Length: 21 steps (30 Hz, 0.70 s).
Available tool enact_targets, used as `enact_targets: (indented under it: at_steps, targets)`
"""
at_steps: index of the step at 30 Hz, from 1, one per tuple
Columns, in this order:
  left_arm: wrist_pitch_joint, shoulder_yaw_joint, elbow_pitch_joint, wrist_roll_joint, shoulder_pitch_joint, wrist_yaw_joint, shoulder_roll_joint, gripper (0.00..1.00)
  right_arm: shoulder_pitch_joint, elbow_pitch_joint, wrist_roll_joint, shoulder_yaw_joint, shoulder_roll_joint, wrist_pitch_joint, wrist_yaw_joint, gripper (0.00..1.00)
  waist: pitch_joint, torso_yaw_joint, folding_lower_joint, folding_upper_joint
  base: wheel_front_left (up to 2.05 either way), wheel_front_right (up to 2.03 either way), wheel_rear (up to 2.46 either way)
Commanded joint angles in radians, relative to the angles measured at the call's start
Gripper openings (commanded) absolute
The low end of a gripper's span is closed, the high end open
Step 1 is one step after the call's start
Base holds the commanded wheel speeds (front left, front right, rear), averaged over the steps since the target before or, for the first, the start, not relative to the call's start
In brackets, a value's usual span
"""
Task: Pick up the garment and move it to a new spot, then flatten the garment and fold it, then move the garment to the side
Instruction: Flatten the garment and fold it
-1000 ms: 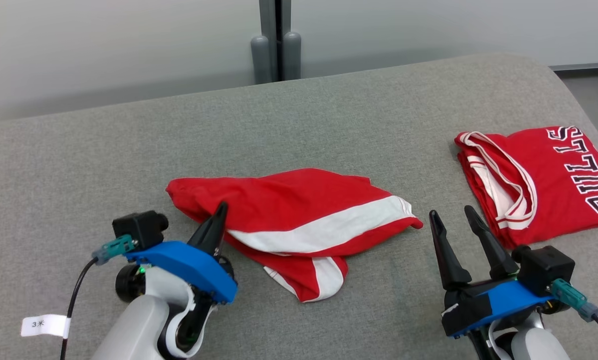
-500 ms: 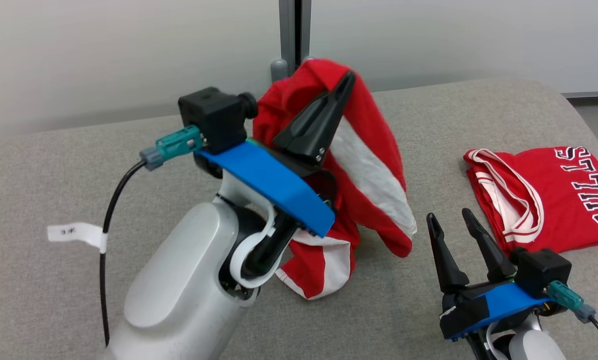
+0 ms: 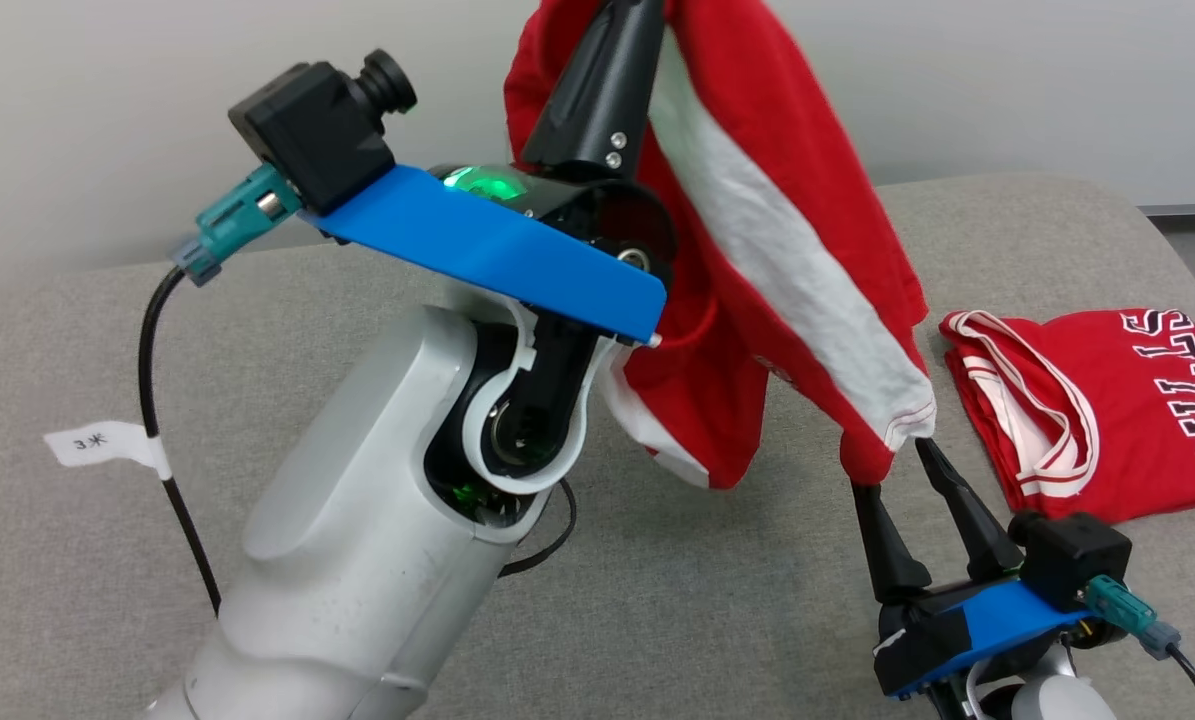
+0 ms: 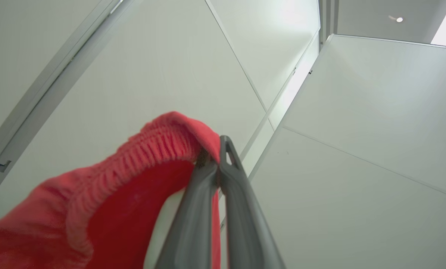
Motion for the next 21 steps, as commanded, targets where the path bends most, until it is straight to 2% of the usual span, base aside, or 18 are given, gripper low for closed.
enact_targets:
  at_steps: [1,5,8,11,14,15,16,21]
  targets:
    - [-0.018,0.014,0.053,0.007,0.028,0.019,0.007,0.0,-0.004,-0.002,0.007,0.005,-0.001,-0.003,0.001,1.0,0.004,0.006,0.0,0.0,0.0,0.0,0.0]
    - [-0.052,0.041,0.21,0.048,0.091,0.065,0.089,0.0,-0.019,-0.005,0.013,0.017,-0.001,-0.006,0.001,1.0,0.019,0.013,0.0,0.0,0.0,0.0,0.0]
    - [-0.067,0.05,0.291,0.076,0.118,0.085,0.127,0.0,-0.024,-0.004,0.011,0.019,-0.001,-0.008,0.001,1.0,0.029,0.016,0.0,0.0,0.0,0.0,0.0]
    - [-0.084,0.083,0.444,0.09,0.158,0.111,0.186,0.0,-0.035,-0.004,0.011,0.024,-0.001,-0.008,0.001,1.0,0.061,0.021,0.0,0.0,0.0,0.0,0.0]
    - [-0.088,0.086,0.518,0.096,0.169,0.119,0.203,0.02,-0.045,-0.004,0.009,0.026,-0.001,-0.01,0.001,1.0,0.075,0.022,0.0,0.0,0.0,0.0,0.0]
    - [-0.088,0.085,0.554,0.097,0.169,0.121,0.207,0.66,-0.047,-0.003,0.009,0.029,-0.001,-0.01,0.001,1.0,0.08,0.021,0.0,0.0,0.0,0.0,0.0]
    - [-0.086,0.082,0.587,0.103,0.17,0.12,0.215,1.0,-0.051,-0.002,0.01,0.033,-0.001,-0.011,0.001,1.0,0.086,0.017,0.0,0.0,0.0,0.0,0.0]
    - [-0.092,0.071,0.686,0.122,0.171,0.095,0.238,1.0,-0.067,0.003,0.009,0.032,-0.001,-0.014,0.001,1.0,0.1,0.012,0.0,0.0,0.0,0.0,0.0]
